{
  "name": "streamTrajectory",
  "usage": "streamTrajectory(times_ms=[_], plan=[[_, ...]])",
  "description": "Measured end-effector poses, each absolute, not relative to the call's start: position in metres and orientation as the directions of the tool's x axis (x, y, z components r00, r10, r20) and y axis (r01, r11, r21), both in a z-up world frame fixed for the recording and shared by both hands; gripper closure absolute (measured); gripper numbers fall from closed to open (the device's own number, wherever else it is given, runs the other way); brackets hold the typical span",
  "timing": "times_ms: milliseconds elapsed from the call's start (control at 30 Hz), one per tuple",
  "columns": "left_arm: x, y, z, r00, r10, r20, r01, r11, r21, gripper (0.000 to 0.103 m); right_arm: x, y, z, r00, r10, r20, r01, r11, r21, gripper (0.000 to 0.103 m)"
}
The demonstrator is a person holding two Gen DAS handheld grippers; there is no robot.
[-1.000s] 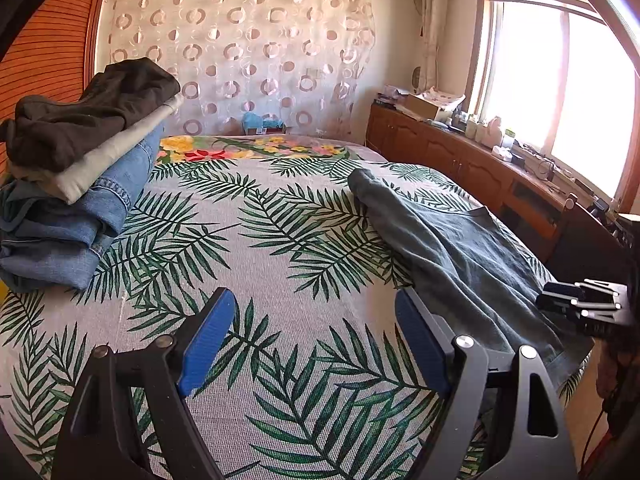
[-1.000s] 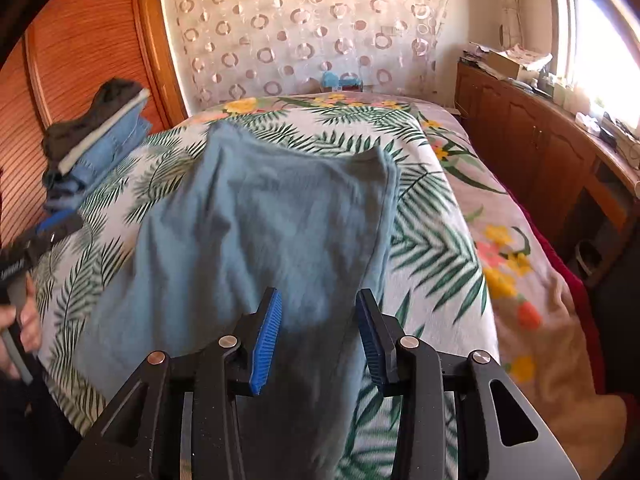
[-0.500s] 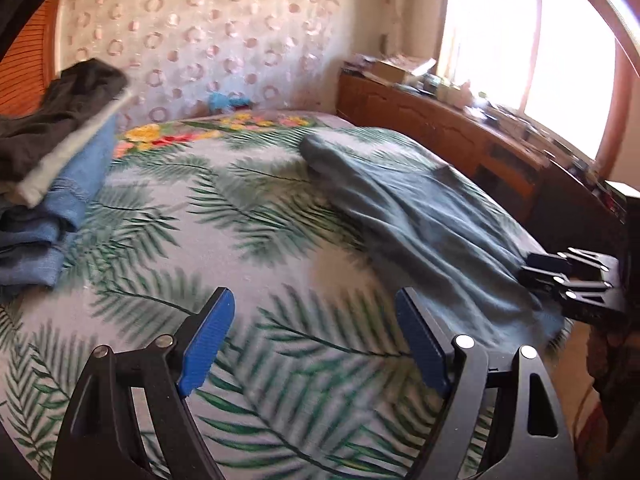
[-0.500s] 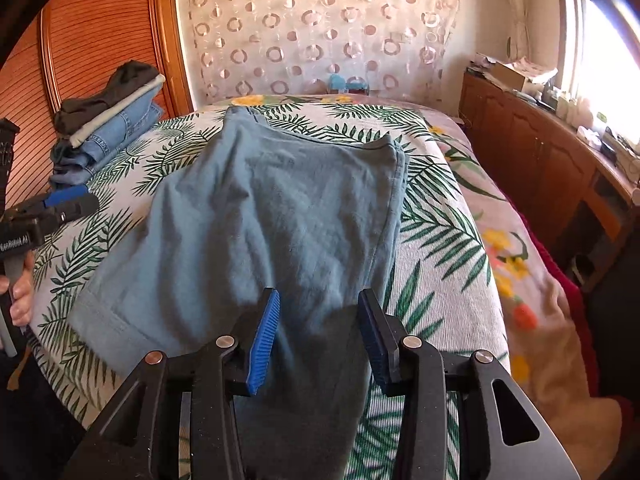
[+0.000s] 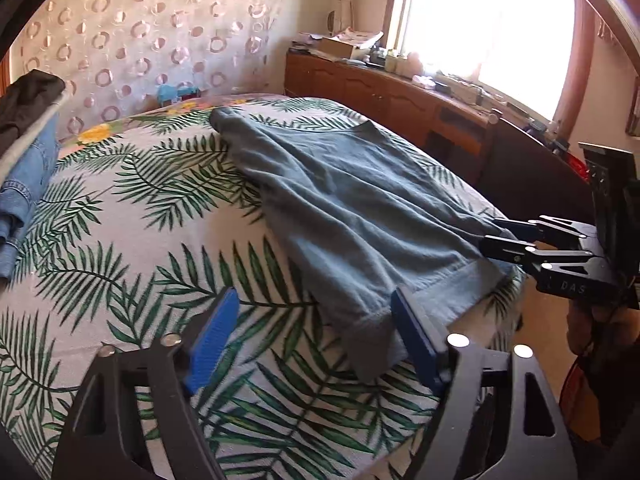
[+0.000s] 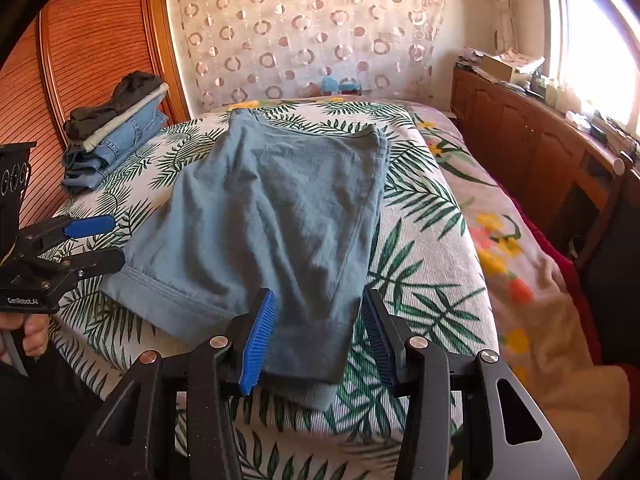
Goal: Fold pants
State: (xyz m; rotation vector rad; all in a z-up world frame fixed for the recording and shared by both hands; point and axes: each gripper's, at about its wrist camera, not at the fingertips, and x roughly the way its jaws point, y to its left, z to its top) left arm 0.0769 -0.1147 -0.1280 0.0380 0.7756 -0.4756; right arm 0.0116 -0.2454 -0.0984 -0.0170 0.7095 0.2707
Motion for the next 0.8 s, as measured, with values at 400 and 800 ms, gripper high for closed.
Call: streamTrajectory(times_ms=[400, 800], plan=[[0.075, -0.131, -0.137, 0.554, -0.444, -0.704, 0.466, 0.867, -0.179, 0.043, 0.006, -0.245, -0.096, 0.731, 0.214, -0.648, -0.247, 0.968, 0.042, 0.056], [0.069, -0.131, -0.138, 0.533, -0.49, -0.69, 0.5, 0.84, -0.21, 0.072, 0.0, -0.242, -0.095, 0.72, 0.23, -0.655, -0.267, 0.963, 0.045, 0.056]])
